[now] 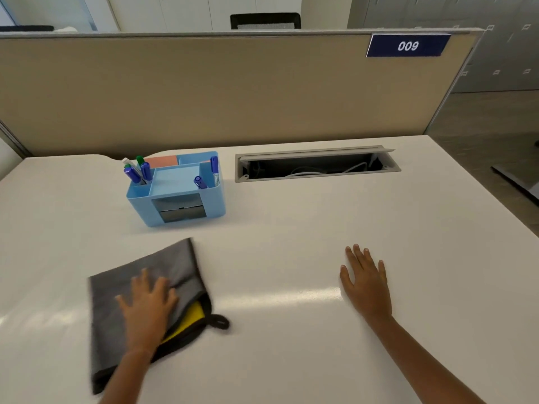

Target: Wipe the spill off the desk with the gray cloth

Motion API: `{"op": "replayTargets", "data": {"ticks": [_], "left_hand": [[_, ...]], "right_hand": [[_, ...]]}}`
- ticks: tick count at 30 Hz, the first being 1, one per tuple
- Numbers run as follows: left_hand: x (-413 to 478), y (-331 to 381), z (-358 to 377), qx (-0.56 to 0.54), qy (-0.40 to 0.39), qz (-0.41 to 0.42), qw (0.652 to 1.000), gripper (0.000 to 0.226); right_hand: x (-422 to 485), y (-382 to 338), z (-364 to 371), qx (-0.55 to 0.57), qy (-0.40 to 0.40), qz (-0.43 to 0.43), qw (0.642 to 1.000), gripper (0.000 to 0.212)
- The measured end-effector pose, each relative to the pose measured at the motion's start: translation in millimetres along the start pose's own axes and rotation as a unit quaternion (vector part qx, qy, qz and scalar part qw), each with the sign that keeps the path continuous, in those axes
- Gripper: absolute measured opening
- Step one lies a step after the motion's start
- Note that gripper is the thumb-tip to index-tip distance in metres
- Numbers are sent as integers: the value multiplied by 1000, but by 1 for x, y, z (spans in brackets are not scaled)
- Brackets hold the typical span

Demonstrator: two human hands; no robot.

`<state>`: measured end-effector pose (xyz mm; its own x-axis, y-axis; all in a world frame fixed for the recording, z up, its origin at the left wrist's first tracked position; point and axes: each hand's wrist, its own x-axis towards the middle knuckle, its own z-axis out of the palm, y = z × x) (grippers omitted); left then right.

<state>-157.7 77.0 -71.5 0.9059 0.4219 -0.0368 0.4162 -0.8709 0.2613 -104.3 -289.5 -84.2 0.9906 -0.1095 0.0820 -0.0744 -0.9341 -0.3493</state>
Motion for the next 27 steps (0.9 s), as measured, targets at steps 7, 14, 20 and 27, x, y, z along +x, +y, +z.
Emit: {"op": "replayTargets", "data": {"ticks": [7, 14, 20, 27], "left_hand": [[-75, -29, -5, -43, 24, -109, 993, 47], [-106, 116, 20, 57, -132, 103, 984, 29], [-73, 116, 21, 54, -50, 140, 988, 20], [-63, 7, 11, -14, 42, -12, 999, 38]], "right_hand": [[0, -3, 4, -14, 4, 10, 1000, 49], [0, -3, 5, -17, 9, 7, 1000, 49], [0, 1, 1, -9, 8, -1, 1000, 49], [0, 1, 3, -3, 9, 5, 1000, 48]]}}
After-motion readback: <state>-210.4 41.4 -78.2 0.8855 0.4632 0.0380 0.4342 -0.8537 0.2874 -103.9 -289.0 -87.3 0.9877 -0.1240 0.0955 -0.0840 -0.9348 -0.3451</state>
